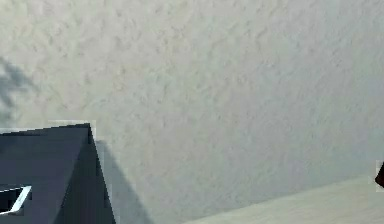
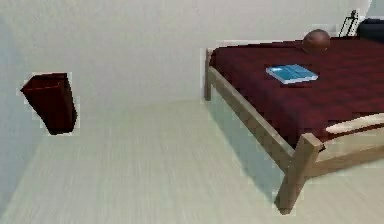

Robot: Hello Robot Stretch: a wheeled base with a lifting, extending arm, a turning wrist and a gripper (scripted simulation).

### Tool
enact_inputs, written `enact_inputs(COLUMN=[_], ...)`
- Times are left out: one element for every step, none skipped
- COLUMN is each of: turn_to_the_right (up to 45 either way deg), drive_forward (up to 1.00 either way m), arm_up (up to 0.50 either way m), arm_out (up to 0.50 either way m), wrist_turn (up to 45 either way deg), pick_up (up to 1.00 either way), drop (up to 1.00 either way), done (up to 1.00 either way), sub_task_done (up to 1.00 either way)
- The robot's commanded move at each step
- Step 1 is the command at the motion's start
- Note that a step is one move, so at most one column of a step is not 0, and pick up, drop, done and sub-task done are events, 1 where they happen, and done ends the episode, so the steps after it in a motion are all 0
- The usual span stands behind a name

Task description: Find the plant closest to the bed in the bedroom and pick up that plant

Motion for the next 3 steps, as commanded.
enact_inputs(turn_to_the_right=[-45.0, -45.0, -45.0], drive_forward=[0.00, 0.00, 0.00], arm_up=[0.00, 0.00, 0.00], arm_out=[0.00, 0.00, 0.00], wrist_turn=[0.0, 0.0, 0.0], pick_up=[0.00, 0.00, 0.00], drop=[0.00, 0.00, 0.00], done=[0.00, 0.00, 0.00], sub_task_done=[0.00, 0.00, 0.00])
